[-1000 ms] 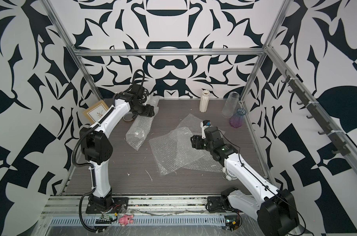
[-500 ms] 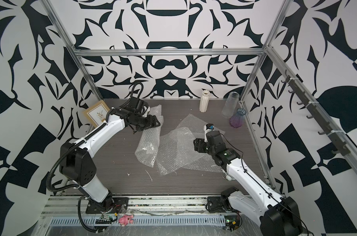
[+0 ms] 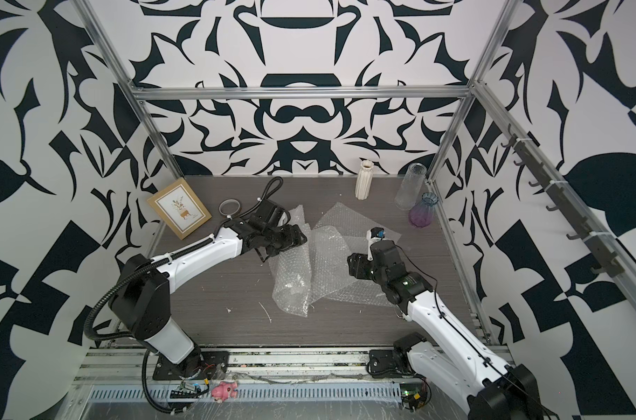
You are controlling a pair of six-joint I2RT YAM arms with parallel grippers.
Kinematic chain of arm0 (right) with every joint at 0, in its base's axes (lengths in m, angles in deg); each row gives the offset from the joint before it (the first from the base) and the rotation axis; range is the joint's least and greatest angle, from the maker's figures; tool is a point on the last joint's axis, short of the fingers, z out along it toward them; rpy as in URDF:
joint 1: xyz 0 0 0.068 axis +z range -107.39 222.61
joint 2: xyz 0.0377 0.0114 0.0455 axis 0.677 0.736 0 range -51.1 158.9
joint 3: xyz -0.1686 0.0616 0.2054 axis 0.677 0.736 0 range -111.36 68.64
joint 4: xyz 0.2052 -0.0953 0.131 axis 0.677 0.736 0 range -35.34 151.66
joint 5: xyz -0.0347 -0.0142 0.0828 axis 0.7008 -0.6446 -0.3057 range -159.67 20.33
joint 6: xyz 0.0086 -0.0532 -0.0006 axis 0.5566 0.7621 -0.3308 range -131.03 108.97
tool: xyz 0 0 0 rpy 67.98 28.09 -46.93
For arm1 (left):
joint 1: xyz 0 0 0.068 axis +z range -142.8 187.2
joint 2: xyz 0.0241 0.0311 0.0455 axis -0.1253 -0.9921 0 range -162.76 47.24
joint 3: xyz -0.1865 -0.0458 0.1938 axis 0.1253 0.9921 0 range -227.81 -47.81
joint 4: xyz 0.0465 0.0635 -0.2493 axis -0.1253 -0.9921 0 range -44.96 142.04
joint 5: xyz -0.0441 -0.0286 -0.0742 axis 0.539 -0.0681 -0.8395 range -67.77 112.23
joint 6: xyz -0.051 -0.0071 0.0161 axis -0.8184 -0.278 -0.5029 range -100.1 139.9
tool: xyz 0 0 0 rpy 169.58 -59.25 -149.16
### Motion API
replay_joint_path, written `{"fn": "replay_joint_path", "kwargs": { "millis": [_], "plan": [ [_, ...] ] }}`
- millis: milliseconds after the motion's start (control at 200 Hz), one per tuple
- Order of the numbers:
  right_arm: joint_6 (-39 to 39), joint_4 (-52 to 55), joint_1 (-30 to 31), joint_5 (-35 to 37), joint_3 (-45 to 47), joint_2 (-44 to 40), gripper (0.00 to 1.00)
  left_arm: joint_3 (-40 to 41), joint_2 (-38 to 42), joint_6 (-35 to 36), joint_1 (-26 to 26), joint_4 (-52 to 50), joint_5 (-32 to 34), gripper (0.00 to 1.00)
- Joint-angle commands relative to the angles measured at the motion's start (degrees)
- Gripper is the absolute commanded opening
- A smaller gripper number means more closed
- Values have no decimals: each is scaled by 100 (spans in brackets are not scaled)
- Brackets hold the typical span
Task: Unwrap the vase from the bubble wrap
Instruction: Place the bubble wrap at the center of the board.
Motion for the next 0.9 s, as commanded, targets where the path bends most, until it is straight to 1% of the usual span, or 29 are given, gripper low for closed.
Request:
{"fn": "replay_joint_path", "kwargs": {
  "millis": [0, 160, 300, 400, 450, 490, 560, 620, 640, 660, 675, 705, 800, 895],
  "plan": [
    [10, 28, 18, -20, -11, -104, 72, 6, -190, -532, -80, 731, 132, 44],
    [26, 9, 18, -83, 12, 55, 72, 187, -522, -801, -108, 1159, 118, 45],
    [62, -72, 18, -118, -28, 276, 72, 288, -770, -883, -109, 1287, 183, 45],
    [116, -173, 18, -185, -75, 443, 72, 325, -897, -893, -113, 1336, 241, 48],
    [134, -233, 18, -247, -101, 518, 72, 324, -942, -897, -117, 1345, 246, 51],
    [143, -303, 18, -302, -119, 577, 72, 325, -961, -893, -142, 1345, 253, 56],
    [152, -417, 18, -402, -146, 669, 72, 316, -983, -853, -194, 1354, 265, 68],
    [169, -529, 18, -486, -171, 732, 72, 290, -1007, -795, -220, 1348, 223, 80],
    [175, -560, 18, -520, -180, 748, 72, 295, -1005, -790, -226, 1354, 215, 83],
    [179, -589, 19, -552, -194, 762, 72, 298, -990, -784, -234, 1354, 209, 84],
    [187, -604, 18, -569, -205, 768, 72, 304, -977, -783, -240, 1354, 198, 89],
    [207, -634, 18, -605, -222, 778, 72, 316, -949, -763, -244, 1375, 172, 92],
    [282, -674, 18, -677, -293, 739, 72, 301, -825, -661, -262, 1407, 18, 100],
    [332, -719, 18, -754, -352, 652, 72, 289, -635, -582, -258, 1369, -134, 99]
  ]
}}
